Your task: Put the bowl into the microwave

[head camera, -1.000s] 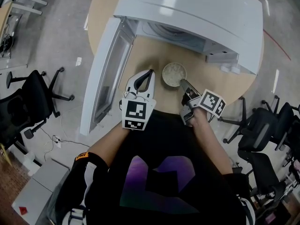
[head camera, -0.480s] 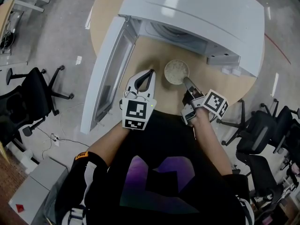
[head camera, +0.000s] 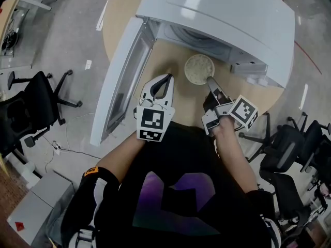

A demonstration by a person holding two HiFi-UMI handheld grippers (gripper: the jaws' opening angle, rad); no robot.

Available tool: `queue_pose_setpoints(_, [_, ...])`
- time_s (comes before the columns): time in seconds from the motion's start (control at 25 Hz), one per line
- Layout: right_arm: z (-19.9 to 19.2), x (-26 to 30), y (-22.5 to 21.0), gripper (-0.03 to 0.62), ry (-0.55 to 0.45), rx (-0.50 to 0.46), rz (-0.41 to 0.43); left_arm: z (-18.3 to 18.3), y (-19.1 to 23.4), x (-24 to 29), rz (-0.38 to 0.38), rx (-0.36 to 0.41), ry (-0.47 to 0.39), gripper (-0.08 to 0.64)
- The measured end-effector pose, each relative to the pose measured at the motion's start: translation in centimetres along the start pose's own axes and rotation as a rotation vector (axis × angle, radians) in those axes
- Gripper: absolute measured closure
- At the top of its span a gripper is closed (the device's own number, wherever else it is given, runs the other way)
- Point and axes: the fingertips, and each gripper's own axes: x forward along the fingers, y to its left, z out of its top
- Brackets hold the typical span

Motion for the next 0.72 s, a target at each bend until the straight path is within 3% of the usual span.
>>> queue_pose_setpoints(0.72, [5.4, 3.9, 1.4, 0.546, -0.155, 0.056, -0.008, 1.3, 1.0, 2.7, 0.048, -0.004, -0.022, 0.514])
